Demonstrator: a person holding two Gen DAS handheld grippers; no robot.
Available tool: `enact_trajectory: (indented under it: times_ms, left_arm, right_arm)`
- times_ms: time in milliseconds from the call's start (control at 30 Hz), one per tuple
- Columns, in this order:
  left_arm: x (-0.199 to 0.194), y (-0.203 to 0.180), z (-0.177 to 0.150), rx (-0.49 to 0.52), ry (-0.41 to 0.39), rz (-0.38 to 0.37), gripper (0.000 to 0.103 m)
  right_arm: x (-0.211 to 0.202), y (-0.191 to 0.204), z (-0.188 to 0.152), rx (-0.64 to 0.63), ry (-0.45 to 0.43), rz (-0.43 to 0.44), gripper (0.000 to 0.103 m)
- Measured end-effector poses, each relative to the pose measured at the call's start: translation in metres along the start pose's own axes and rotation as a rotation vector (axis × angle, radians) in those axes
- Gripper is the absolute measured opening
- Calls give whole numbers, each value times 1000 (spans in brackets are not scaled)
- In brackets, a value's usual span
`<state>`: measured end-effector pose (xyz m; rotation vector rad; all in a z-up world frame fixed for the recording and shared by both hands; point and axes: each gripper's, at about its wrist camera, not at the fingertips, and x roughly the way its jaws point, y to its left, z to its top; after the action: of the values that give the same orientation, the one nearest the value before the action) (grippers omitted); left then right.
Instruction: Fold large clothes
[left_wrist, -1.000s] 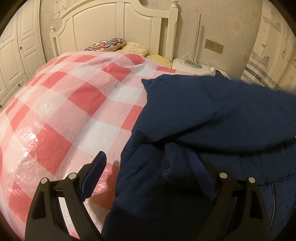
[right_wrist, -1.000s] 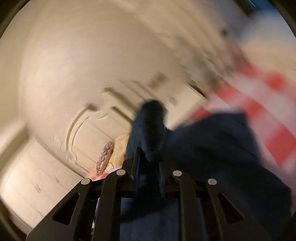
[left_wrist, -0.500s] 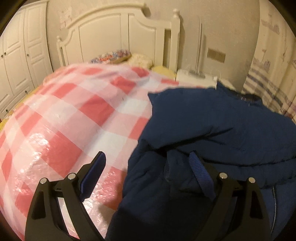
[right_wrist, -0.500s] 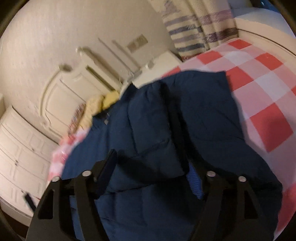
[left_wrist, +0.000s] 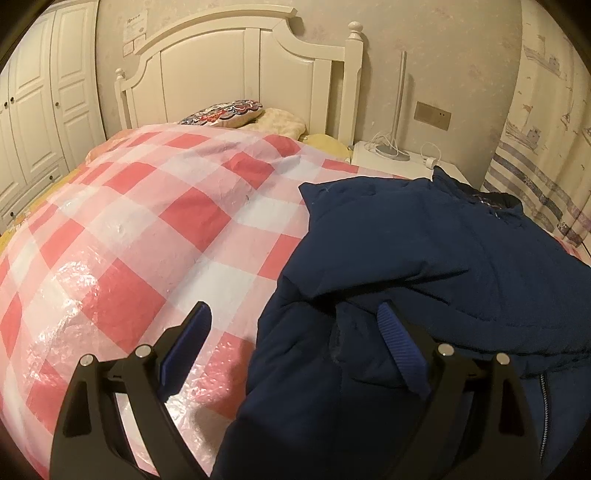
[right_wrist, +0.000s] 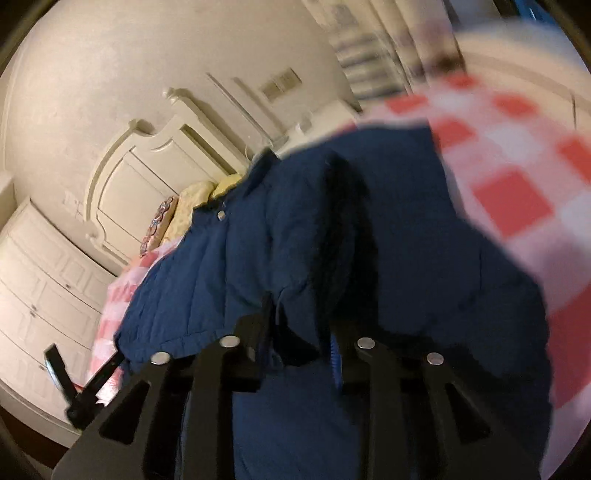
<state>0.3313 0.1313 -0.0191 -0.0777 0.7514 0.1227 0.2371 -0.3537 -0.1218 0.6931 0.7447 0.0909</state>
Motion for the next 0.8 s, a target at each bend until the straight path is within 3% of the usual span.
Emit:
enact_trajectory:
  times_ms: [33,133,267,333,400,533,667,733,800]
  left_arm:
    - [-1,1,0,-5,-3,-4,91]
    - [-17,4,7,-22,-55,22,91]
    - [-54,-12,47,-72,-144,-84,94]
    - [-60,-49,73,32,-154,-117,97]
    - [-54,-82,85,136,-152,-97,100]
    - [-1,-134,84,305,-31,-29,101]
    - [53,-136,56,329,113,-14,101]
    - [61,-128,43,300,67,-75,101]
    - [62,-125,41,296,72,-80,101]
  right_arm:
    - [-5,-1,-2,8,-5,1,37]
    - [-37,7,0,-28,-93,-46,40]
    - [-62,46,18,-223,-194,-149,43]
    - [-56,71,28,-307,-193,-155,62]
    - [-41,99,32,-421,-175,-158,76]
    - [7,115,27,-543,-88,-244,76]
    - [50,82,9,-543,33,-311,75]
    - [55,71,2,-549,22,-271,75]
    - [55,71,2,-544,31,-270,76]
